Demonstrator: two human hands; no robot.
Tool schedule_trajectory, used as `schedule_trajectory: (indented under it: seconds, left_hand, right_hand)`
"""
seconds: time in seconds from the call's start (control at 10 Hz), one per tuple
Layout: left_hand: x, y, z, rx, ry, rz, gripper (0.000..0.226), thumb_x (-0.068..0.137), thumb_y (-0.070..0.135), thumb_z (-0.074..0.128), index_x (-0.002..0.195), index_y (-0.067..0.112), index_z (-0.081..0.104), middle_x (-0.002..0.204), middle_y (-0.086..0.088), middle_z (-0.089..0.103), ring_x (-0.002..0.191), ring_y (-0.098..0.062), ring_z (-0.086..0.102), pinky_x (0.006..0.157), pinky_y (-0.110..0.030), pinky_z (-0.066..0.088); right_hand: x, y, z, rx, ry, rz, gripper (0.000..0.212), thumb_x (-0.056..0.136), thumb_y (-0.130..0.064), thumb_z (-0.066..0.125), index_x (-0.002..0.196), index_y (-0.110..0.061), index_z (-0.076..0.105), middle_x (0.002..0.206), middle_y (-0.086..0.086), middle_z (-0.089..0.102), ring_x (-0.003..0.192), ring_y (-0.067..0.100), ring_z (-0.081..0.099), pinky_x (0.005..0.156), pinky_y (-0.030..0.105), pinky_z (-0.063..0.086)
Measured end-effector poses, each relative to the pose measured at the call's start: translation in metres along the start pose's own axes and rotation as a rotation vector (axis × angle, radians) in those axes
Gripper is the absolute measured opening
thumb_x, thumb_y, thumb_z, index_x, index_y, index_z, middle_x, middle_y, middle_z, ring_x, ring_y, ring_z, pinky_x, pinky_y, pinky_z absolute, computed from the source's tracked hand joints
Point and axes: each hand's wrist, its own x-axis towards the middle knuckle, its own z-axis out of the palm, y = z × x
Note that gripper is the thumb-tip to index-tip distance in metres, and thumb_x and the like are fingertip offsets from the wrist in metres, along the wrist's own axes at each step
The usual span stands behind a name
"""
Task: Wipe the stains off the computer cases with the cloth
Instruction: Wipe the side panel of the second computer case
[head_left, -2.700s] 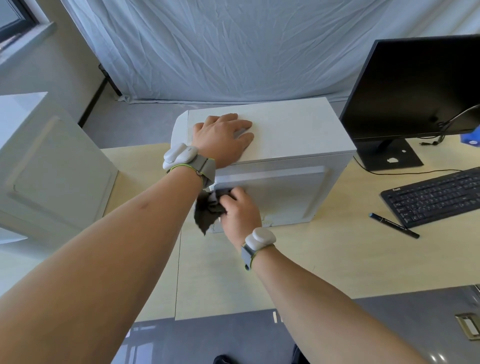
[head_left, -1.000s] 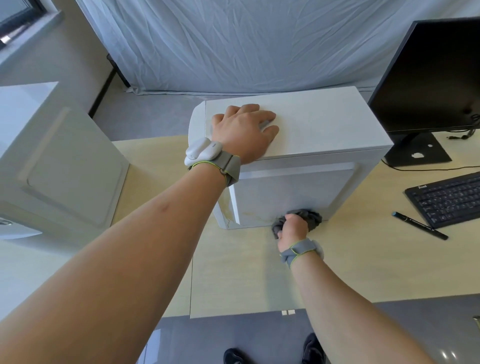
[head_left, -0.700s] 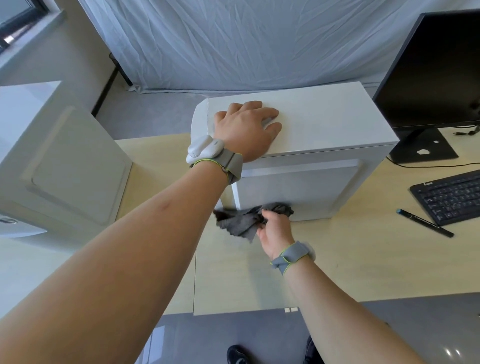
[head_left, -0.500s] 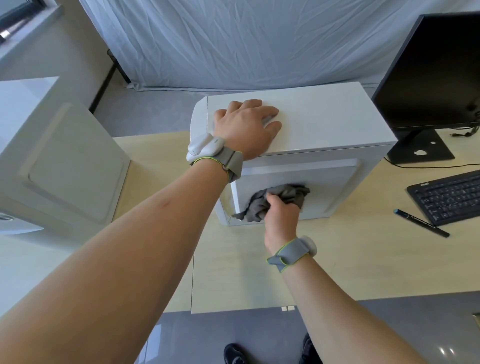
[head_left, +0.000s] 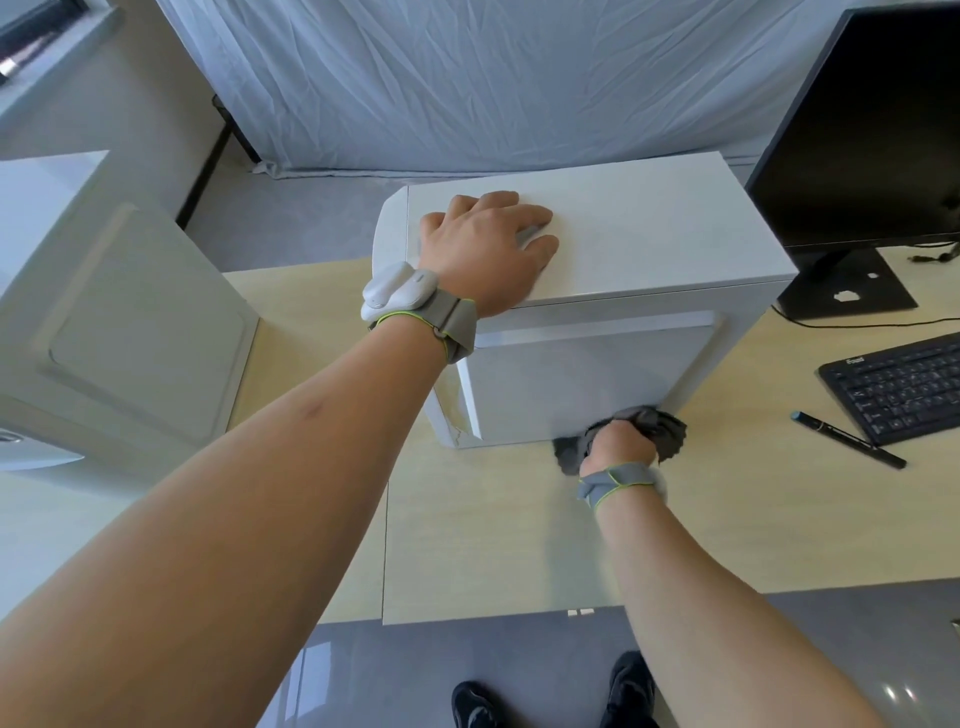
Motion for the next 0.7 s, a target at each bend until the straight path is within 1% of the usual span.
schedule_trajectory:
  seconds: [0.1,0.2,0.3,0.4,0.5,0.6,0.7]
  left_hand:
    - [0.000,0.000,0.001,-0.002,0.002,0.002,0.041,0.095,0.061,0.042,0.132,0.054,0.055,0.153,0.017,0.043,0.139,-0.020,0.035,0.110,-0.042,0.022]
    - [-0.001,0.001,0.002,-0.005,0.009,0.008,0.040,0.095,0.061,0.042,0.132,0.054,0.055,0.152,0.017,0.043,0.139,-0.019,0.035,0.110,-0.041,0.022]
    - [0.001,0.001,0.002,-0.004,0.007,0.010,0.040,0.095,0.060,0.041,0.133,0.054,0.054,0.153,0.017,0.043,0.139,-0.019,0.035,0.110,-0.041,0.021]
    - [0.002,0.001,0.002,-0.012,0.002,0.014,0.041,0.095,0.061,0.042,0.133,0.054,0.054,0.153,0.016,0.042,0.140,-0.019,0.034,0.111,-0.042,0.021]
    - [-0.001,0.000,-0.001,-0.027,-0.033,0.001,0.039,0.096,0.060,0.042,0.133,0.054,0.054,0.153,0.017,0.042,0.140,-0.019,0.034,0.111,-0.041,0.021]
    - [-0.002,0.001,-0.010,-0.090,-0.051,-0.013,0.036,0.099,0.052,0.043,0.132,0.050,0.057,0.147,0.018,0.047,0.138,-0.019,0.036,0.109,-0.038,0.021]
    - [-0.001,-0.006,-0.014,-0.339,-0.074,-0.080,0.040,0.099,0.046,0.047,0.137,0.041,0.057,0.141,0.015,0.056,0.137,-0.018,0.041,0.117,-0.036,0.024]
  right_hand:
    - [0.045,0.008,0.018,0.469,0.003,-0.149,0.062,0.084,-0.036,0.038,0.145,-0.042,0.032,0.151,0.017,0.044,0.111,0.017,0.064,0.048,0.012,0.041]
    - [0.062,0.018,0.045,0.406,-0.006,-0.192,0.059,0.083,-0.033,0.044,0.142,-0.036,0.042,0.145,0.018,0.051,0.073,0.003,0.049,0.046,0.009,0.040]
    - [0.057,0.026,0.070,-0.449,0.032,-0.302,0.056,0.099,-0.034,0.054,0.149,-0.012,0.042,0.152,0.004,0.046,0.135,0.014,0.048,0.106,0.022,0.040]
    - [0.027,0.023,0.090,0.095,-0.078,-0.097,0.042,0.101,-0.017,0.049,0.137,0.003,0.052,0.145,0.025,0.050,0.123,0.034,0.058,0.089,0.025,0.051]
    - [-0.012,0.028,0.114,0.751,-0.358,0.124,0.011,0.093,0.009,0.039,0.094,0.009,0.050,0.103,0.007,0.041,0.068,0.027,0.054,0.079,0.025,0.055]
    - [-0.025,0.026,0.140,0.755,-0.457,0.123,0.027,0.089,0.018,0.032,0.080,-0.003,0.045,0.106,0.012,0.046,0.099,0.026,0.045,0.114,0.046,0.035]
    - [-0.033,0.025,0.146,0.824,-0.537,0.086,0.038,0.082,0.020,0.026,0.095,-0.004,0.052,0.114,0.012,0.052,0.102,0.030,0.051,0.110,0.044,0.039]
